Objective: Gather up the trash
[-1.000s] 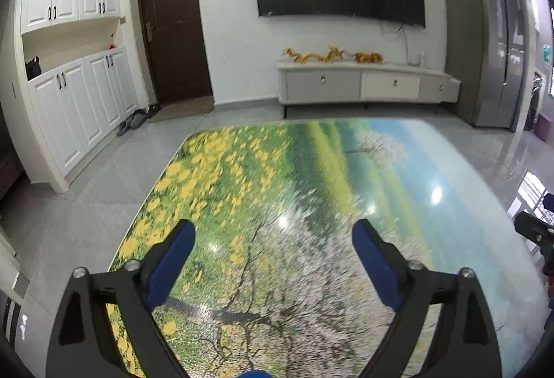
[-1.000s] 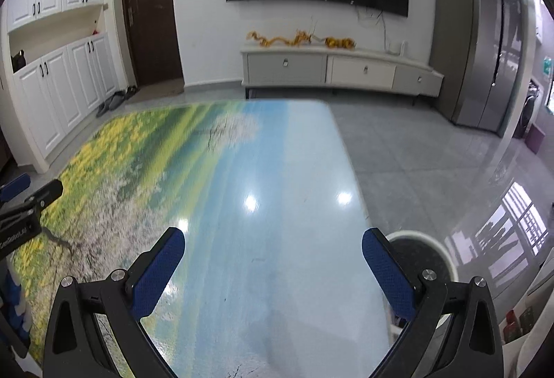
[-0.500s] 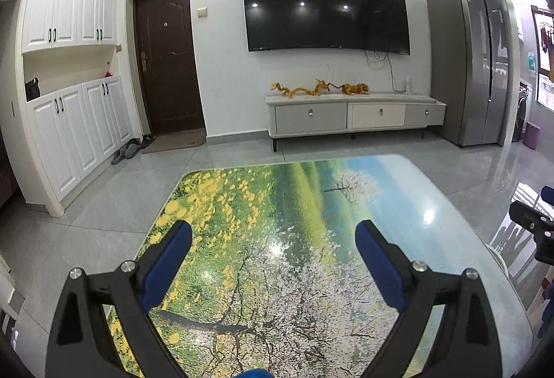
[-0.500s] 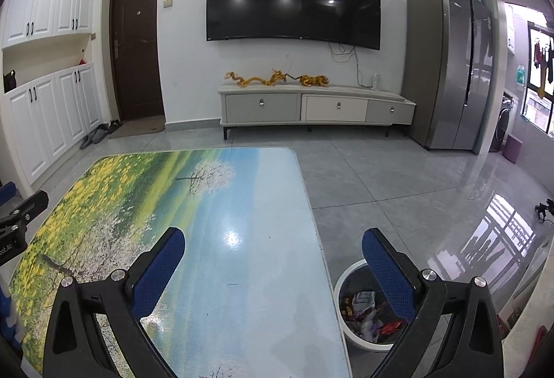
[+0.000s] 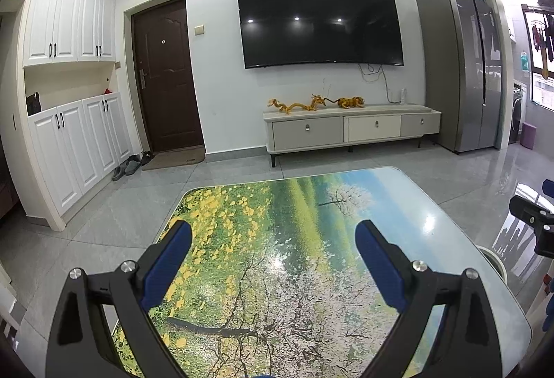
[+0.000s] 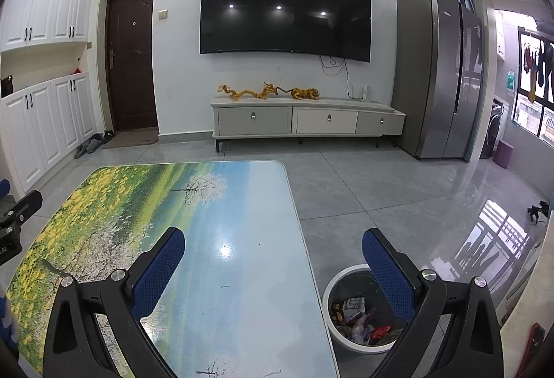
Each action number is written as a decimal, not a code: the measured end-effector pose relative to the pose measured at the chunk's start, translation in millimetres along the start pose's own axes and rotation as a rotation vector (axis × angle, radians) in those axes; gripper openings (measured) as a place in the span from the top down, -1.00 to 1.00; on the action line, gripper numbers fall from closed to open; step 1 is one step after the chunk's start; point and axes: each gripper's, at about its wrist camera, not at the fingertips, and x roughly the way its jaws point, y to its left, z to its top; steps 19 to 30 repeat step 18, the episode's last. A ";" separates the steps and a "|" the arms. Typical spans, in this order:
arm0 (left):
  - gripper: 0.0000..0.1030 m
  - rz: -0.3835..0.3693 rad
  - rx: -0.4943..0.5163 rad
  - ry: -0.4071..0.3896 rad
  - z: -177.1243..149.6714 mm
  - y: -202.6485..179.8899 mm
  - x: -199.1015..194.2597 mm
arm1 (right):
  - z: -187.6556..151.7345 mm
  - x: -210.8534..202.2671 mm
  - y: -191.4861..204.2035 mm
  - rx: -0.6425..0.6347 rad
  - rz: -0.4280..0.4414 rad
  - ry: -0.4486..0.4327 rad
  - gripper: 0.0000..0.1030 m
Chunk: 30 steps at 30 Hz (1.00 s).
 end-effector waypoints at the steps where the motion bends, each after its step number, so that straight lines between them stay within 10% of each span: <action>1: -0.85 -0.003 -0.002 -0.005 0.4 -0.2 -1.9 | -0.2 -1.3 -0.5 0.001 0.000 -0.002 -1.00; 30: -0.85 0.019 -0.019 0.014 -2.9 7.1 3.2 | -2.2 -6.4 0.2 -0.011 -0.012 -0.012 -1.00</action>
